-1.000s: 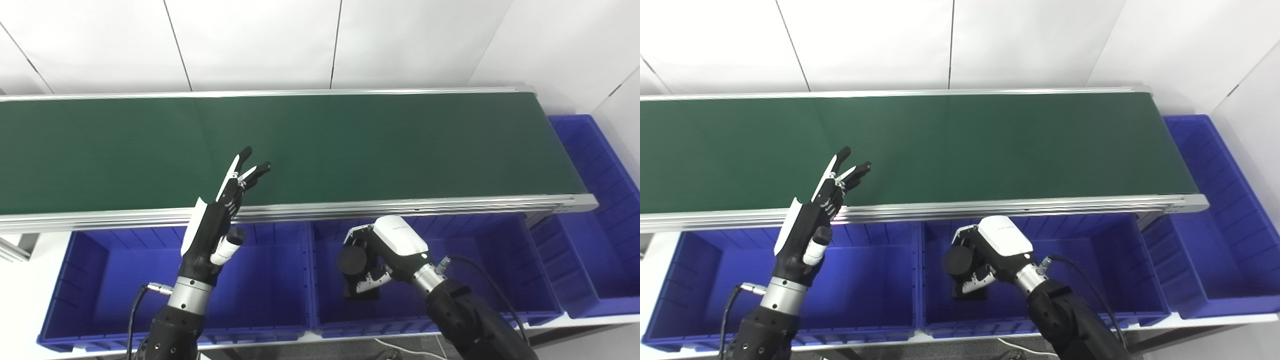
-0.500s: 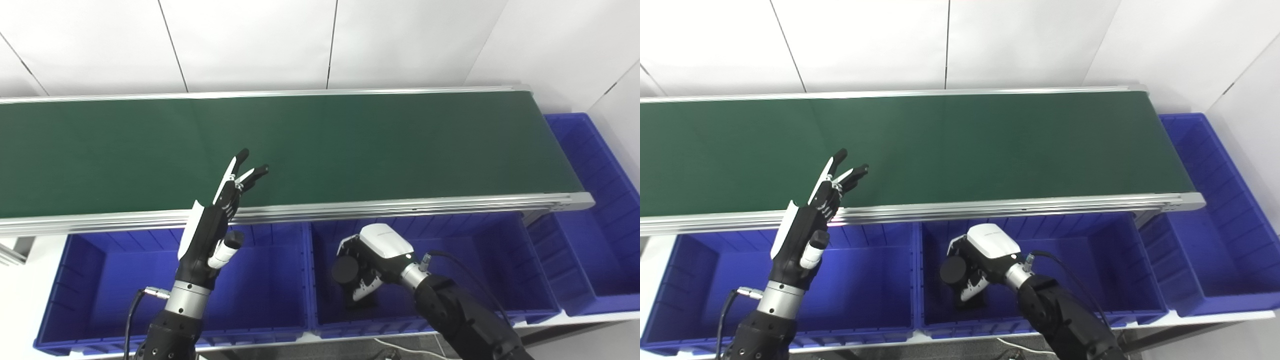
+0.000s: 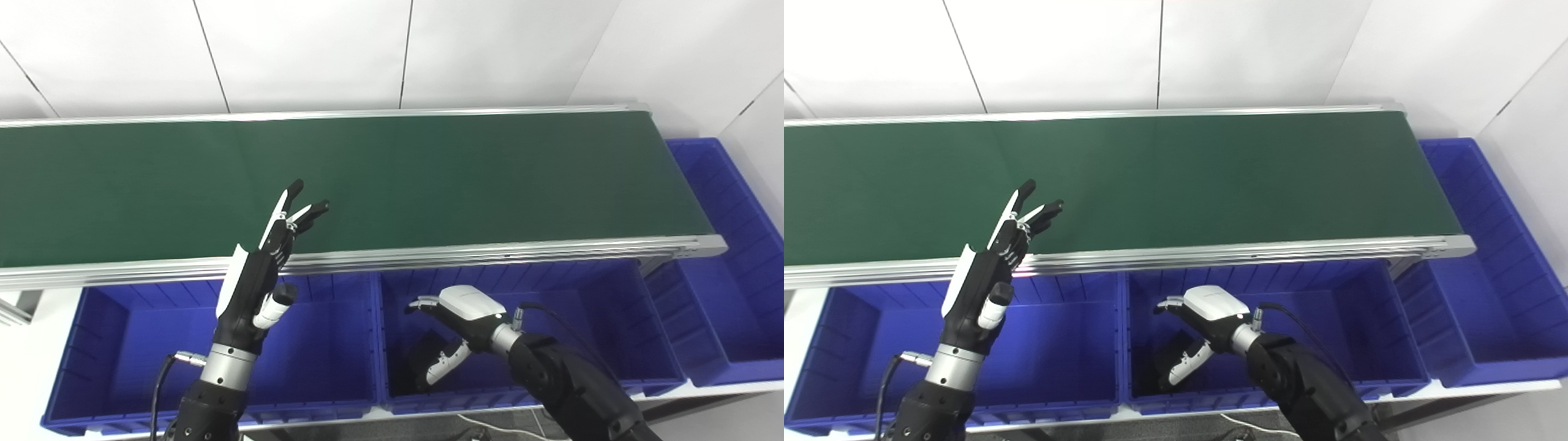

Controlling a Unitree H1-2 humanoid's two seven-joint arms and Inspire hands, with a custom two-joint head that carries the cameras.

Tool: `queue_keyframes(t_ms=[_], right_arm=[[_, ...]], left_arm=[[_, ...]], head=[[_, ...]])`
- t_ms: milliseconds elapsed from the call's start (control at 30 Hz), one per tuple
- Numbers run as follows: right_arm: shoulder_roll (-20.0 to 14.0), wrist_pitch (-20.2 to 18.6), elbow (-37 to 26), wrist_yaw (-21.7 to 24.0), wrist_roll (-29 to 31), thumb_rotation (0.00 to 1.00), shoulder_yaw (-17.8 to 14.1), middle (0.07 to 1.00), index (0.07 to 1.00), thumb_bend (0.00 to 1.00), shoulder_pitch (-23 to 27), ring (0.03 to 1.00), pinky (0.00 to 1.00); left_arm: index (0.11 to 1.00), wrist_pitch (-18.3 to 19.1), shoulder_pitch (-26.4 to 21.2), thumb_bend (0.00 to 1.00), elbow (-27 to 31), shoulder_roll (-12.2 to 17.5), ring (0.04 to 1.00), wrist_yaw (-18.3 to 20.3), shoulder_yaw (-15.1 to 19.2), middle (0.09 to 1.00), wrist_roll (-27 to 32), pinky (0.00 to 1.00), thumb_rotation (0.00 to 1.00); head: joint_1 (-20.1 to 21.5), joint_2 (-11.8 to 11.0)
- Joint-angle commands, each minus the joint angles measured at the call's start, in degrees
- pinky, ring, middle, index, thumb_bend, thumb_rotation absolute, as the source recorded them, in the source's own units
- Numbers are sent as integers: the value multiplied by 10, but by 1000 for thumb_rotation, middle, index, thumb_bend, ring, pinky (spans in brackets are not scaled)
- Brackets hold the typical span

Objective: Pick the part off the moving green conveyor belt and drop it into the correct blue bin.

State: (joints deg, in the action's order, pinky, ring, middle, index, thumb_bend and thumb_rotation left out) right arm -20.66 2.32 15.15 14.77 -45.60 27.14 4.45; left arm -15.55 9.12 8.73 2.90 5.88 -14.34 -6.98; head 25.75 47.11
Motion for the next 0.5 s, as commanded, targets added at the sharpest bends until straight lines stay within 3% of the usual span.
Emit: queue_keyframes(t_ms=[0, 200, 467], right_arm=[[-7, -4, -24, -3, 6, 508, -6, 928, 860, 1000, 7, 851, 676], [-12, -1, -56, 2, 10, 501, -10, 911, 835, 1000, 1, 770, 574], [-28, -18, -169, 56, 17, 493, -20, 828, 781, 976, -23, 703, 508]], left_arm=[[1000, -10, -5, 782, 16, -7, 894, 1, -2, 862, -2, 895, 1000], [1000, -18, -5, 782, 4, -9, 904, 0, -4, 864, -3, 907, 1000], [1000, -29, -2, 784, -13, -12, 916, 1, -10, 873, -3, 939, 1000]], head=[[-2, -1], [-12, -6], [-54, -23]])
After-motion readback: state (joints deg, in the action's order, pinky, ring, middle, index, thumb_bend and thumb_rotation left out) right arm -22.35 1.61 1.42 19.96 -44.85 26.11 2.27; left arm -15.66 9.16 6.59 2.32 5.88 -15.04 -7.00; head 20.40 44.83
